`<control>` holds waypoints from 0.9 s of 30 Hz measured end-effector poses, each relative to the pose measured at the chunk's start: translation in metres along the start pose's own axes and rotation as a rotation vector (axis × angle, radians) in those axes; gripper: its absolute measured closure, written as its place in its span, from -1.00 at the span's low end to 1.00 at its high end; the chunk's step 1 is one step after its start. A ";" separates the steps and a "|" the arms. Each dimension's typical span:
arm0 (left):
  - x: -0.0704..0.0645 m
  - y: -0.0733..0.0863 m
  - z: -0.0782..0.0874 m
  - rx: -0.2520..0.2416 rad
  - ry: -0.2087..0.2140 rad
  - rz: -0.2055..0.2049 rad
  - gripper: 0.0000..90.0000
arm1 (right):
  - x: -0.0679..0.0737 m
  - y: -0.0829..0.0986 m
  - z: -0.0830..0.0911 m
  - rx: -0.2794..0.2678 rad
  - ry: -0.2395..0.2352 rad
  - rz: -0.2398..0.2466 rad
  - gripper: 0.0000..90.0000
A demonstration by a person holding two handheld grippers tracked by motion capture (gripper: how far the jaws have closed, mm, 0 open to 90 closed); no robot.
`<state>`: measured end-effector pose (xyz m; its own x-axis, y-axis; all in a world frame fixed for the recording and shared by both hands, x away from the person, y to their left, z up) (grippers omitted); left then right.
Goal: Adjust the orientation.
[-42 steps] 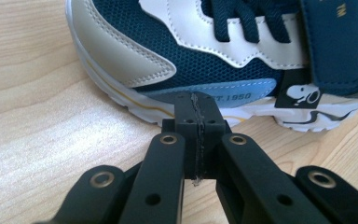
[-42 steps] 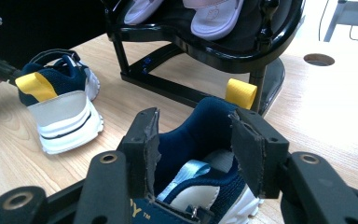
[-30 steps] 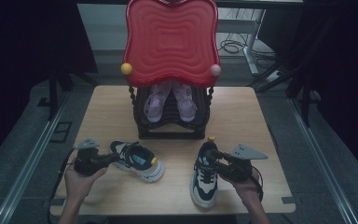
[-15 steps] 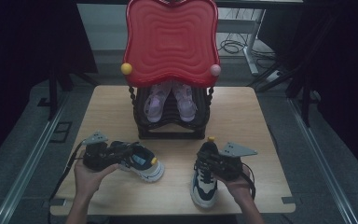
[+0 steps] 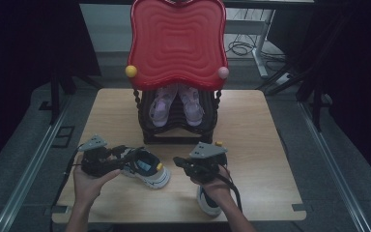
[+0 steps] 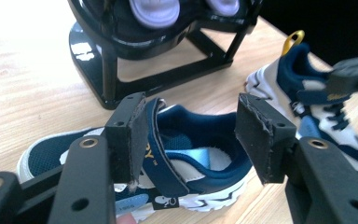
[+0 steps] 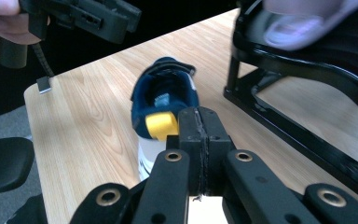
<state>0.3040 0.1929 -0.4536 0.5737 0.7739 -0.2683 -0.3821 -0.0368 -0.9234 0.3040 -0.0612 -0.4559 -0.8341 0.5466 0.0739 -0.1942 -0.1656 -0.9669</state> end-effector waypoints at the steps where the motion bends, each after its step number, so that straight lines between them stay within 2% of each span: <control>1: 0.001 -0.001 0.002 -0.006 0.000 0.001 -0.02 | 0.002 -0.001 -0.005 0.004 0.001 -0.003 0.98; 7: 0.005 -0.001 0.006 -0.014 0.004 0.010 -0.03 | 0.006 0.004 -0.038 0.033 0.001 -0.058 0.98; 11: 0.007 0.000 0.007 -0.014 -0.002 0.013 -0.03 | 0.001 0.012 -0.052 0.061 0.030 -0.069 0.98; 18: 0.009 0.000 0.009 -0.014 -0.008 0.017 -0.04 | -0.006 0.023 -0.065 0.115 0.049 -0.062 0.98; 25: 0.014 0.000 0.013 -0.017 -0.025 0.016 -0.05 | -0.006 0.028 -0.073 0.132 0.041 -0.055 0.99; 27: 0.014 -0.001 0.013 -0.017 -0.026 0.016 -0.05 | -0.004 0.028 -0.072 0.135 0.024 -0.059 0.99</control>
<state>0.3028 0.2124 -0.4533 0.5486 0.7891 -0.2763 -0.3788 -0.0601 -0.9235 0.3393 -0.0089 -0.5011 -0.8071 0.5777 0.1220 -0.3113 -0.2408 -0.9193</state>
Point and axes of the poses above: each handheld gripper's, and its own axes: z roughly backward along the jaws, y roughly out of its underside, x roughly to its left, the point moved 5 cm from there along -z, roughly forward along the jaws, and after that the axes turned 15 degrees about -x, right-handed, at the moved point
